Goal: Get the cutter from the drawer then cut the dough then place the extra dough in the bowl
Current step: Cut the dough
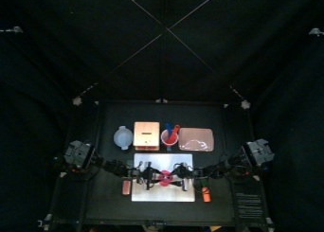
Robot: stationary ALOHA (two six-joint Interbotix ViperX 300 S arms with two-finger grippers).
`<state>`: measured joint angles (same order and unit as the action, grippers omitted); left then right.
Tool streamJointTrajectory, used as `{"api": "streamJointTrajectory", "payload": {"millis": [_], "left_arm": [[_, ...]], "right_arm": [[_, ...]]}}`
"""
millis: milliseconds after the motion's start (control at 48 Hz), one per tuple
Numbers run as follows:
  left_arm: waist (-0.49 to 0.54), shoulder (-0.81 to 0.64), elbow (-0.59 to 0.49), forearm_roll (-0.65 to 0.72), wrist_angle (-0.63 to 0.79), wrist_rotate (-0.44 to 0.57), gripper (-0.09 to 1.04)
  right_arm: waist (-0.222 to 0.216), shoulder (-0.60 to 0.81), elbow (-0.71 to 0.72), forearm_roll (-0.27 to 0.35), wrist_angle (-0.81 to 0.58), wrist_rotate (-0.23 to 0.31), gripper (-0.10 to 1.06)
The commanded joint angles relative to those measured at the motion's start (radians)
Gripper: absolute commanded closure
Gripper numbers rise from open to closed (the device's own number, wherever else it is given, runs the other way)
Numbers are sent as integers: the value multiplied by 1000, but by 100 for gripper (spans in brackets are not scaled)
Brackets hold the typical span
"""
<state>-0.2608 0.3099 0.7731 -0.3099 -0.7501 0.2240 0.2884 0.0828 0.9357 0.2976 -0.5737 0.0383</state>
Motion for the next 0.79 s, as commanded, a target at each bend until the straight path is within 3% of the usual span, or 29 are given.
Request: {"api": "streamJointTrajectory", "payload": {"millis": [21, 250, 479, 792], "left_arm": [[3, -11, -18, 3, -3, -2, 21], [-5, -11, -17, 5, 6, 0, 22], [-15, -11, -21, 23, 26, 0, 35], [-31, -18, -20, 26, 81, -2, 42]], "right_arm": [[-3, -12, -15, -2, 5, 0, 26], [-6, 0, -15, -2, 25, -6, 29], [-28, 12, -26, -18, 25, -8, 29], [-52, 12, -28, -31, 40, -11, 31]]}}
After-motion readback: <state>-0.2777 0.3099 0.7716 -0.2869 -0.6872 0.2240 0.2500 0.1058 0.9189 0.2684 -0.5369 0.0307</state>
